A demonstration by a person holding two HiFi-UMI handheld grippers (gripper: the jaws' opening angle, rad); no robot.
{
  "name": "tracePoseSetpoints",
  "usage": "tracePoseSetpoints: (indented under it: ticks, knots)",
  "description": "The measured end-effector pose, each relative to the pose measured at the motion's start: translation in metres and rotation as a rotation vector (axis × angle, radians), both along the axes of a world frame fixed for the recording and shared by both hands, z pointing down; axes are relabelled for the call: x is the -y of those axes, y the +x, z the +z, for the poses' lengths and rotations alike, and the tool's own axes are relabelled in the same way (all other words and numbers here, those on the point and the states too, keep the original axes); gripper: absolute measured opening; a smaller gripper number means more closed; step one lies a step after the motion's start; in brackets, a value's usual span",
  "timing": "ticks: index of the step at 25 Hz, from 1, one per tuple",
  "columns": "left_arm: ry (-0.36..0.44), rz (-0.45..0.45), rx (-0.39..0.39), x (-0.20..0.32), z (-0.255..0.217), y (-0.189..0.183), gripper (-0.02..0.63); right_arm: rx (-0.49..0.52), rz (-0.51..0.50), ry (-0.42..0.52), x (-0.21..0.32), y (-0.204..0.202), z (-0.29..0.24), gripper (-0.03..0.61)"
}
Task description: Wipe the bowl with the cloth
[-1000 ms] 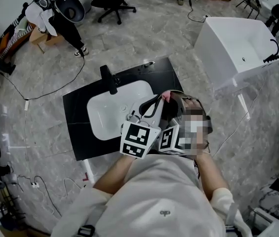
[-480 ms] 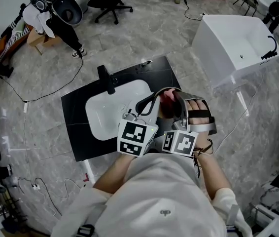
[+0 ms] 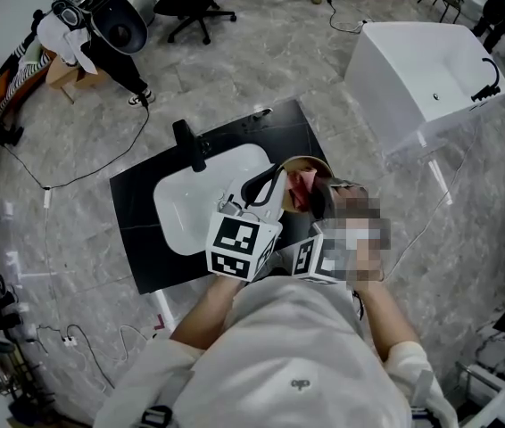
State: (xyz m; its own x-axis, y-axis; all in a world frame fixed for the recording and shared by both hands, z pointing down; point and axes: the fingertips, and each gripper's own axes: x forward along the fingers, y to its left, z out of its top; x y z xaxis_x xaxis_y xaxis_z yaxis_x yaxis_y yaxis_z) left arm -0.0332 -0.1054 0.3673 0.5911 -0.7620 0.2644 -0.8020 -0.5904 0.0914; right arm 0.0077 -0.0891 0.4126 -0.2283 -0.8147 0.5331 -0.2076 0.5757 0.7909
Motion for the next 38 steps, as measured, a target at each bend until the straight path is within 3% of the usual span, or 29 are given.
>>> tracePoseSetpoints:
  ticks: [12, 18, 20, 25, 38]
  knots:
    - [-0.030, 0.011, -0.018, 0.000, 0.002, 0.006, 0.028, 0.118, -0.068, -0.146, -0.019, -0.035, 0.010, 0.017]
    - [-0.027, 0.006, -0.031, -0.002, 0.004, 0.005, 0.028, 0.299, -0.065, -0.214, -0.021, -0.043, -0.003, 0.017]
    - [-0.022, 0.003, -0.030, -0.002, 0.003, 0.005, 0.028, 0.317, -0.062, -0.217, -0.022, -0.044, -0.006, 0.017]
    - [-0.020, -0.001, -0.018, 0.001, 0.003, 0.004, 0.028, 0.285, -0.077, -0.207, -0.022, -0.046, -0.004, 0.017]
    - [-0.040, -0.021, -0.007, 0.001, 0.010, -0.006, 0.026, 0.038, -0.119, -0.072, -0.020, -0.017, 0.005, 0.017]
